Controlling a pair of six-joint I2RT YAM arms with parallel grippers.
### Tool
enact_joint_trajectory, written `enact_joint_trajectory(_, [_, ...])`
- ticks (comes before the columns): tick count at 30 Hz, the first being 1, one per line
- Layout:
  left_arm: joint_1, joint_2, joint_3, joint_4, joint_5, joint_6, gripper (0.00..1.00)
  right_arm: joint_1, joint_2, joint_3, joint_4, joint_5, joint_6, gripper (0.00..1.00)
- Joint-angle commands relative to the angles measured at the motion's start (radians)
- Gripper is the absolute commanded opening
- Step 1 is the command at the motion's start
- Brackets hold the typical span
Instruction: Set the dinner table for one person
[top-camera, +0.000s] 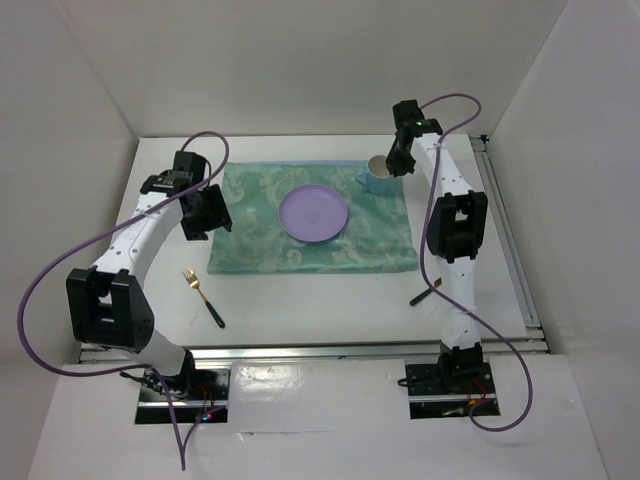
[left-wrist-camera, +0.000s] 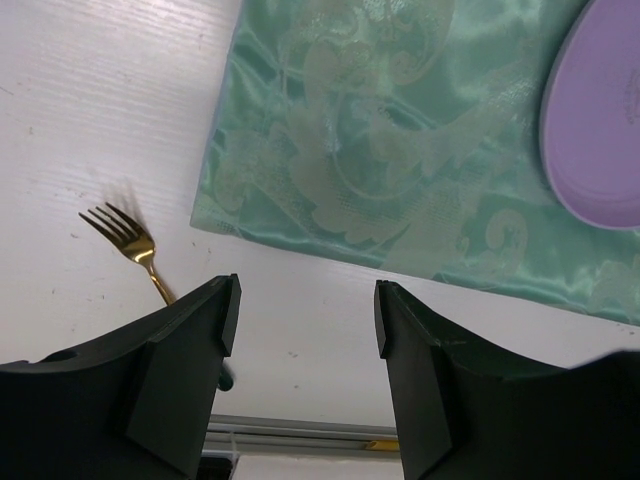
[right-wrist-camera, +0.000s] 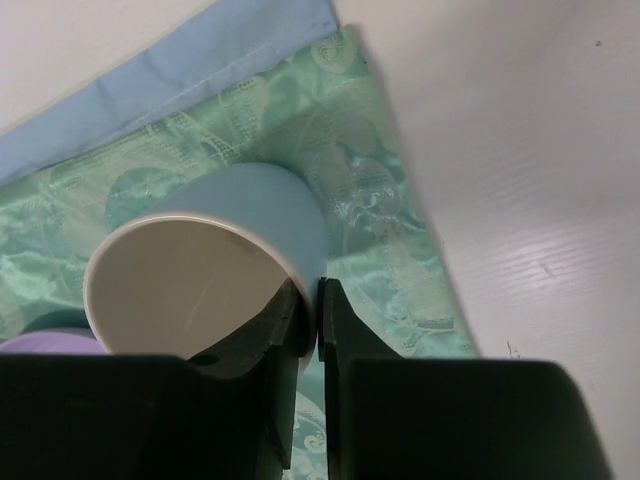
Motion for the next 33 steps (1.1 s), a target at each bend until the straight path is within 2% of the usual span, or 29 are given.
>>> enact_joint_trajectory(1, [0.005, -0.077, -0.042, 0.013, 0.001, 0.026, 0.73, -0.002, 0.002, 0.052, 0.027, 0.0, 0.025, 0.18])
enact_joint_trajectory(2, [0.005, -0.087, -0.065, 0.013, -0.011, 0.026, 0.75, -0.002, -0.012, 0.052, 0.039, -0.012, 0.025, 0.43])
enact_joint_trajectory(3, [0.005, -0.087, -0.078, 0.013, -0.012, 0.026, 0.75, -0.002, -0.012, 0.052, 0.04, -0.012, 0.025, 0.58])
enact_joint_trajectory(5, [0.005, -0.108, -0.122, 0.013, -0.012, 0.016, 0.75, -0.002, -0.024, 0.052, 0.052, -0.026, 0.016, 0.76])
enact_joint_trajectory(6, [0.005, -0.108, -0.144, 0.013, -0.012, 0.002, 0.77, -0.002, -0.047, 0.063, 0.061, -0.05, 0.016, 0.89])
enact_joint_trajectory(7, [0.005, -0.128, -0.17, 0.013, -0.012, 0.002, 0.77, -0.002, -0.056, 0.063, 0.061, -0.051, 0.016, 0.93])
enact_joint_trajectory(10, [0.005, -0.192, -0.288, 0.039, -0.036, -0.062, 0.77, -0.002, -0.111, 0.083, 0.07, -0.064, 0.016, 1.0])
enact_joint_trajectory(15, [0.005, -0.268, -0.415, 0.039, -0.065, -0.193, 0.75, -0.002, -0.249, 0.043, 0.092, -0.029, -0.018, 1.0])
enact_joint_trajectory(16, [-0.004, -0.277, -0.444, 0.065, -0.047, -0.193, 0.73, -0.002, -0.347, -0.037, 0.107, -0.005, -0.018, 1.0])
enact_joint_trajectory(17, [-0.004, -0.292, -0.444, 0.065, -0.058, -0.207, 0.73, -0.002, -0.348, -0.038, 0.107, -0.005, -0.027, 1.0])
enact_joint_trajectory(20, [-0.014, -0.312, -0.472, 0.009, -0.106, -0.28, 0.7, -0.002, -0.491, -0.205, 0.147, 0.023, -0.07, 1.0])
enact_joint_trajectory(24, [-0.014, -0.323, -0.541, 0.03, -0.094, -0.336, 0.67, -0.026, -0.639, -0.403, 0.159, 0.023, -0.092, 0.99])
enact_joint_trajectory(28, [-0.014, -0.268, -0.564, 0.038, -0.094, -0.4, 0.66, -0.066, -0.845, -0.713, 0.181, -0.001, -0.102, 0.97])
enact_joint_trajectory(31, [-0.014, -0.259, -0.598, 0.061, -0.085, -0.414, 0.66, -0.123, -0.968, -0.89, 0.19, -0.038, -0.102, 0.96])
enact_joint_trajectory(33, [-0.014, -0.248, -0.609, 0.088, -0.085, -0.425, 0.65, -0.153, -1.006, -0.946, 0.19, -0.086, -0.102, 0.96])
